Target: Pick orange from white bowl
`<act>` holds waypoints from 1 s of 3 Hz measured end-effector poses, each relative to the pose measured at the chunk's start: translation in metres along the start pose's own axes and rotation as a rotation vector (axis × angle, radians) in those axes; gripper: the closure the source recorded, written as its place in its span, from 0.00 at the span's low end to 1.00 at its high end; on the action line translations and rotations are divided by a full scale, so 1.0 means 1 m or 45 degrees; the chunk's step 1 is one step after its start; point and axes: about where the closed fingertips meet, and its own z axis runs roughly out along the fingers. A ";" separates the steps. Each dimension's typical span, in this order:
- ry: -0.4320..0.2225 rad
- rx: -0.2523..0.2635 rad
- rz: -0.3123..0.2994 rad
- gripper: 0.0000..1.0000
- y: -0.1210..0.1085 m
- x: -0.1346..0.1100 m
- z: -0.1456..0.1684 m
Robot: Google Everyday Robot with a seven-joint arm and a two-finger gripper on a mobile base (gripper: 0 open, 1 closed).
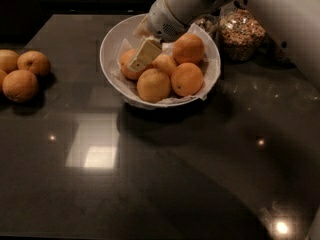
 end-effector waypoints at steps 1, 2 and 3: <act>0.018 0.005 -0.013 0.43 -0.001 0.003 0.007; 0.040 0.009 -0.022 0.42 -0.002 0.006 0.012; 0.052 0.011 -0.025 0.35 -0.003 0.007 0.017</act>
Offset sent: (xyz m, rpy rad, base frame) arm 0.0091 0.0000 -0.0173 -0.0546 -0.0247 -0.0093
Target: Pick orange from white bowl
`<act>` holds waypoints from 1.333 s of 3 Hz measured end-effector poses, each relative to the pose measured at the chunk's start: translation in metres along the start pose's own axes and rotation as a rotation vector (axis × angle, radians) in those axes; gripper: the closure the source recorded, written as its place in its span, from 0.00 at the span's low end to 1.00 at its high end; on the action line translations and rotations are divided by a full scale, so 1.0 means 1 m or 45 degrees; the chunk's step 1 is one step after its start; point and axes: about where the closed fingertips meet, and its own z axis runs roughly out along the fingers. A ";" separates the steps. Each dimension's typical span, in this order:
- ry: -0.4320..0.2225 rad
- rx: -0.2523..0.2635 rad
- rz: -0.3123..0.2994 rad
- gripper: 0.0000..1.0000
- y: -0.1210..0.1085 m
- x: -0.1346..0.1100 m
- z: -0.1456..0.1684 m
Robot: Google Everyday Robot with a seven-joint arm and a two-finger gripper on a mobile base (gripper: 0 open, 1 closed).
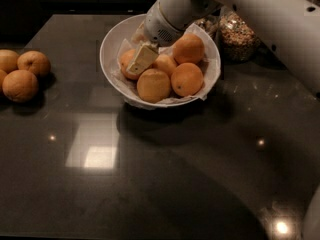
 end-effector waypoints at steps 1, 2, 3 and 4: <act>0.004 -0.003 -0.003 0.37 0.000 -0.001 0.003; 0.009 -0.008 -0.001 0.43 -0.001 0.000 0.007; 0.017 -0.024 0.012 0.42 -0.001 0.003 0.014; 0.029 -0.052 0.018 0.39 0.001 0.005 0.025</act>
Offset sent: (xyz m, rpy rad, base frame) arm 0.0082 0.0048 -0.0109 -0.0160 0.0112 -0.0037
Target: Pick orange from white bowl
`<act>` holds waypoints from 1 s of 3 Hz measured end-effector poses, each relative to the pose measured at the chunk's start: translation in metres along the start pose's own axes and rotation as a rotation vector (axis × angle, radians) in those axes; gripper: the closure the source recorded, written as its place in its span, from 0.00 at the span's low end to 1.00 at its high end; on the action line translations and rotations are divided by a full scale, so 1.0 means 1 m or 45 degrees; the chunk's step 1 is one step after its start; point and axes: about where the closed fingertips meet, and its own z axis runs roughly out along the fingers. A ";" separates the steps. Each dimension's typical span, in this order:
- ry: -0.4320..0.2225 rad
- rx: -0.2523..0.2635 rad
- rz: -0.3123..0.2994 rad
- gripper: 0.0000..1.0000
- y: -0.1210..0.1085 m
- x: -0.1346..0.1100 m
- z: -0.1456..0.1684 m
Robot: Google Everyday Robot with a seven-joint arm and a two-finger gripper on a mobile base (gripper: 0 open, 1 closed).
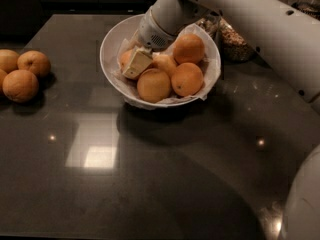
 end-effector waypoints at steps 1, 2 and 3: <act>0.015 -0.030 0.008 0.36 0.002 0.002 0.011; 0.035 -0.051 0.017 0.37 0.003 0.006 0.021; 0.040 -0.053 0.018 0.56 0.002 0.005 0.020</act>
Offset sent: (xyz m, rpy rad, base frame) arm 0.0052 0.0074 -0.0280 -0.0436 0.0590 0.0024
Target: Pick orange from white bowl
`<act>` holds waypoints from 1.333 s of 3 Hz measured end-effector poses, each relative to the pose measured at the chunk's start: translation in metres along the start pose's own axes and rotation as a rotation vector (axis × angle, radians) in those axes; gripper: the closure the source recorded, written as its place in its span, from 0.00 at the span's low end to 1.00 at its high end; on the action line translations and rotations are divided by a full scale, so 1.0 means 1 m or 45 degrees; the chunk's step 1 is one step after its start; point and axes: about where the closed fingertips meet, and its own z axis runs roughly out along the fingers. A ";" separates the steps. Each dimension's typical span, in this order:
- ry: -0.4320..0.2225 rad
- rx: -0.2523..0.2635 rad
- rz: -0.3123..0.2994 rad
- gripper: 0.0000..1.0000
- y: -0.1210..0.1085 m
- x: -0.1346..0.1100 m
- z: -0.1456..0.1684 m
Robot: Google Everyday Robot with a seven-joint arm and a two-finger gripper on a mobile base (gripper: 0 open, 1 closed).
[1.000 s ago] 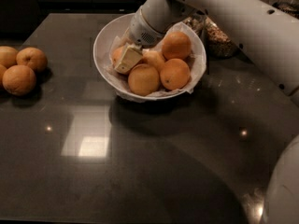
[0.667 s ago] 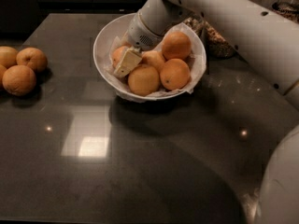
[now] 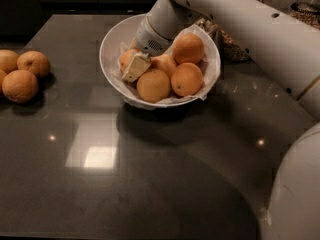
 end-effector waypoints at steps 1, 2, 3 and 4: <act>0.000 0.000 0.000 0.78 0.000 0.000 0.000; 0.000 0.000 0.000 0.99 0.000 0.000 0.000; -0.045 0.011 -0.011 1.00 0.001 -0.005 -0.008; -0.127 0.054 -0.029 1.00 0.001 -0.015 -0.027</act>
Offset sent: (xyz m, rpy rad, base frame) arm 0.0000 0.0000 0.0000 0.0000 0.0000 0.0000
